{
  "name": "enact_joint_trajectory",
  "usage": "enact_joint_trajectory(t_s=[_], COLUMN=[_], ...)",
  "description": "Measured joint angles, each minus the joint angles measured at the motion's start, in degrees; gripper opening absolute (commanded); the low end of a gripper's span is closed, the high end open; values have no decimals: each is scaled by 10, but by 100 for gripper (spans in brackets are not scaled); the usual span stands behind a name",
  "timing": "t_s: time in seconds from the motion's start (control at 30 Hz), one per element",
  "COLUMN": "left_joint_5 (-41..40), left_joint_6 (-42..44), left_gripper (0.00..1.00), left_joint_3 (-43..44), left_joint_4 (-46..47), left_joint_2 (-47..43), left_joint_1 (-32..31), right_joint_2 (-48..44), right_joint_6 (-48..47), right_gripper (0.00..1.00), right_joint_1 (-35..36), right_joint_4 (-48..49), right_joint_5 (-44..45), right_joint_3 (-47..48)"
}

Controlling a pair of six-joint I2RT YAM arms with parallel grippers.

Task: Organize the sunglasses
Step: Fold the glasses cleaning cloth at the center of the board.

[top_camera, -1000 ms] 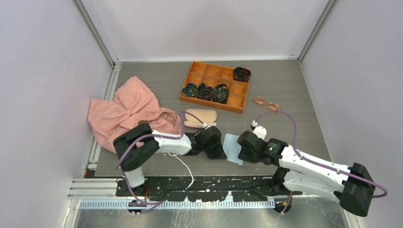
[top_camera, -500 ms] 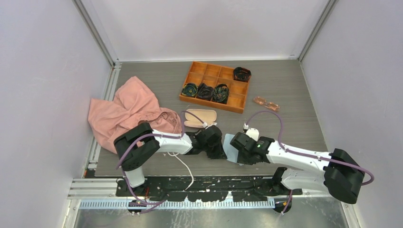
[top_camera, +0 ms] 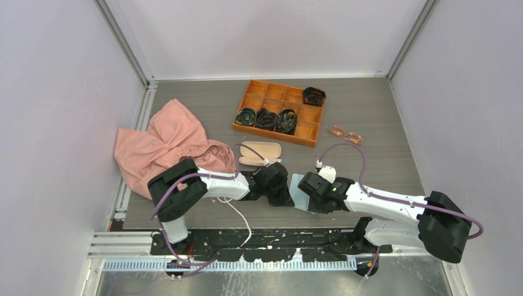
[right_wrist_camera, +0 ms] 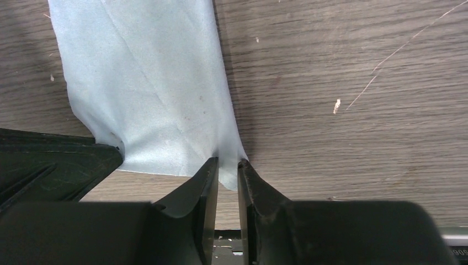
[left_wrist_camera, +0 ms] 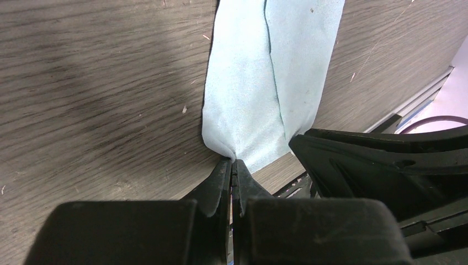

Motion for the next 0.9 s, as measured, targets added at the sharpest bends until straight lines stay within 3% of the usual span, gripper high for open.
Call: enact_joint_trajectory(t_s=[0.07, 0.17, 0.43, 0.73, 0.9], left_joint_5=[0, 1, 2, -10, -20], left_joint_6=[0, 0, 0, 3, 2], left_gripper=[1, 1, 1, 1, 1], left_joint_3=[0, 0, 0, -5, -14], left_joint_4=[0, 0, 0, -12, -17], left_joint_2=[0, 0, 0, -9, -20], left_joint_1=[0, 0, 5, 14, 18], right_joint_2=[1, 8, 0, -92, -120], right_joint_6=[-2, -1, 4, 34, 83], right_gripper=[9, 1, 1, 0, 1], right_joint_1=[0, 0, 2, -2, -5], right_joint_4=[-1, 5, 0, -17, -1], right_joint_5=[2, 4, 10, 31, 31], right_joint_3=[0, 2, 3, 5, -49])
